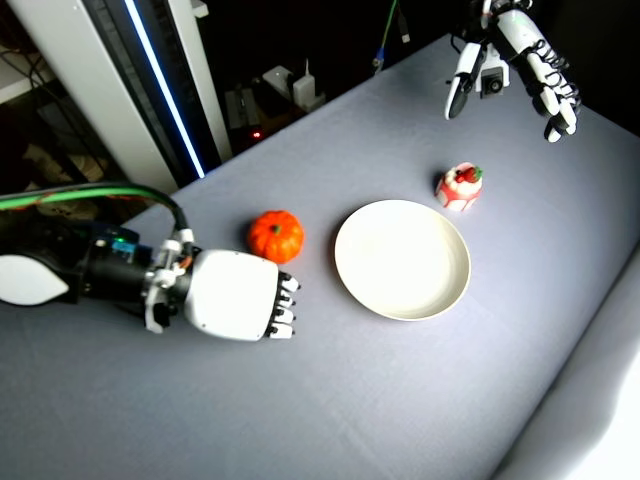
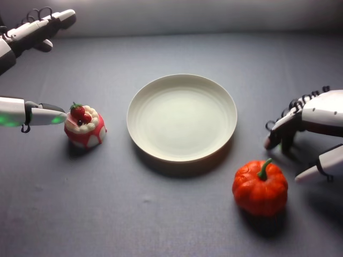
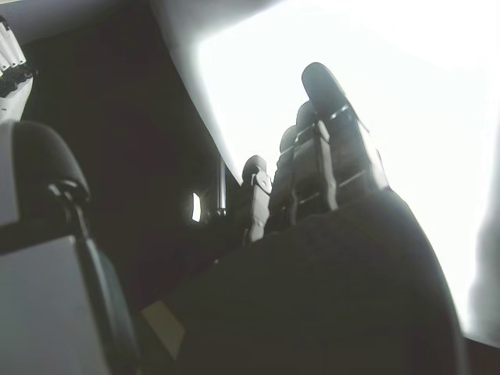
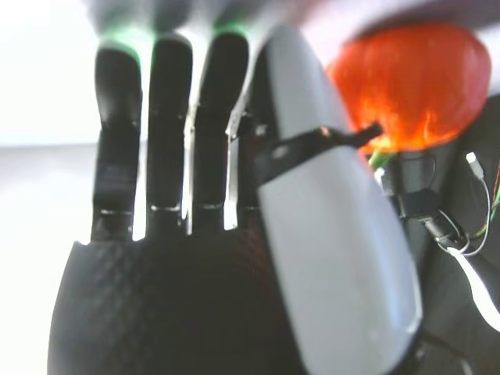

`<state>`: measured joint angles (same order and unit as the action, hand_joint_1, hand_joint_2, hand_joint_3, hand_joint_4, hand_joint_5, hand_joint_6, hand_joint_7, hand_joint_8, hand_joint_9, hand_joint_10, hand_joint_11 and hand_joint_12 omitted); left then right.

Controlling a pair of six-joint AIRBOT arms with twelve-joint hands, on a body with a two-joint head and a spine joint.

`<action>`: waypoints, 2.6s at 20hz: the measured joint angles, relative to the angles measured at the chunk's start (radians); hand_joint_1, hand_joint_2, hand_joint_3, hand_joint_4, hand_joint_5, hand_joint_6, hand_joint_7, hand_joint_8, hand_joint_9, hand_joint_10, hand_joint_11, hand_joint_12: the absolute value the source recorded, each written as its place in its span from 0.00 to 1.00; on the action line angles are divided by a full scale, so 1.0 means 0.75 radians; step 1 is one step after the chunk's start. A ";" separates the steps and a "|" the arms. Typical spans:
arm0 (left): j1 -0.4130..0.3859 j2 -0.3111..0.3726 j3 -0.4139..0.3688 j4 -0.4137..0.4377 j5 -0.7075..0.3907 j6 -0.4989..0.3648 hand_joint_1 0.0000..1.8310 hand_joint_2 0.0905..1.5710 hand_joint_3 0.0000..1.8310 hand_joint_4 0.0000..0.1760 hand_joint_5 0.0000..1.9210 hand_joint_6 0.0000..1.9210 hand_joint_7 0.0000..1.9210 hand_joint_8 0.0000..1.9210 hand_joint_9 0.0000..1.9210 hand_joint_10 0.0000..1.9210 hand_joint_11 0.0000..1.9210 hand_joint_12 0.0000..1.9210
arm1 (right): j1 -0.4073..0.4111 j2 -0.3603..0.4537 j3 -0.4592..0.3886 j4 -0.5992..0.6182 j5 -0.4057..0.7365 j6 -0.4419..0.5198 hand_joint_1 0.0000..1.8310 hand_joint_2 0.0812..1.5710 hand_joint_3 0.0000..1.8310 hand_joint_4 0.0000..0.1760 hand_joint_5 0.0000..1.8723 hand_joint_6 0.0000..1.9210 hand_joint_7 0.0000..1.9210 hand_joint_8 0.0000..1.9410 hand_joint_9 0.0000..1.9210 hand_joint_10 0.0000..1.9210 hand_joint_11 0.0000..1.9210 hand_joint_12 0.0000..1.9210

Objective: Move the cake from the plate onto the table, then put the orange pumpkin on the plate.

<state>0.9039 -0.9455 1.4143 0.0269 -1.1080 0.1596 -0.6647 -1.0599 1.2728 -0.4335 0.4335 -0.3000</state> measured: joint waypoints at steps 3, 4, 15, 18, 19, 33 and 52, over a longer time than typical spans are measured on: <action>0.004 0.000 0.000 -0.012 0.001 0.001 0.54 0.53 0.00 1.00 0.00 0.00 0.00 0.00 0.03 0.00 0.00 0.32 | 0.002 0.069 -0.074 0.072 -0.030 -0.130 0.47 0.47 0.00 0.12 0.13 0.00 0.08 0.01 0.07 0.03 0.00 0.35; 0.004 0.000 0.000 -0.013 0.001 0.001 0.53 0.51 0.00 1.00 0.00 0.00 0.00 0.00 0.02 0.00 0.00 0.06 | 0.008 0.114 -0.113 0.129 -0.013 -0.200 0.46 0.41 0.00 0.32 0.07 0.00 0.04 0.00 0.05 0.01 0.00 0.28; 0.064 0.005 -0.036 -0.057 -0.021 0.002 0.50 0.49 0.00 1.00 0.00 0.00 0.00 0.00 0.00 0.00 0.00 0.00 | 0.054 0.364 -0.348 0.082 0.164 -0.262 0.47 0.41 0.01 1.00 0.05 0.01 0.00 0.00 0.01 0.00 0.00 0.21; 0.065 0.006 -0.045 -0.048 -0.046 0.001 0.46 0.50 0.00 1.00 0.00 0.00 0.00 0.00 0.01 0.00 0.00 0.00 | 0.069 0.356 -0.380 -0.112 0.217 -0.098 0.43 0.45 0.01 0.94 0.03 0.00 0.00 0.00 0.00 0.00 0.00 0.14; 0.065 0.006 -0.045 -0.060 -0.046 0.001 0.46 0.50 0.00 1.00 0.00 0.00 0.00 0.00 0.01 0.00 0.00 0.00 | 0.069 0.346 -0.381 -0.141 0.221 -0.072 0.43 0.45 0.01 0.94 0.03 0.00 0.00 0.00 0.00 0.00 0.00 0.14; 0.065 0.007 -0.045 -0.062 -0.040 0.001 0.48 0.49 0.00 1.00 0.00 0.00 0.00 0.00 0.06 0.01 0.00 0.56 | 0.023 0.189 -0.379 -0.377 0.281 0.148 0.48 0.50 0.00 0.43 0.19 0.00 0.14 0.00 0.14 0.01 0.00 0.63; 0.065 0.007 -0.045 -0.062 -0.041 0.001 0.48 0.47 0.00 1.00 0.00 0.00 0.00 0.00 0.10 0.00 0.00 0.25 | 0.014 0.054 -0.283 -0.498 0.255 0.247 0.62 0.80 0.00 0.07 0.34 0.80 0.38 0.70 0.32 0.56 0.15 0.80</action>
<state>0.9527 -0.9405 1.3804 -0.0193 -1.1389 0.1600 -0.6544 -1.0191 1.0607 -0.8070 0.6247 -0.1150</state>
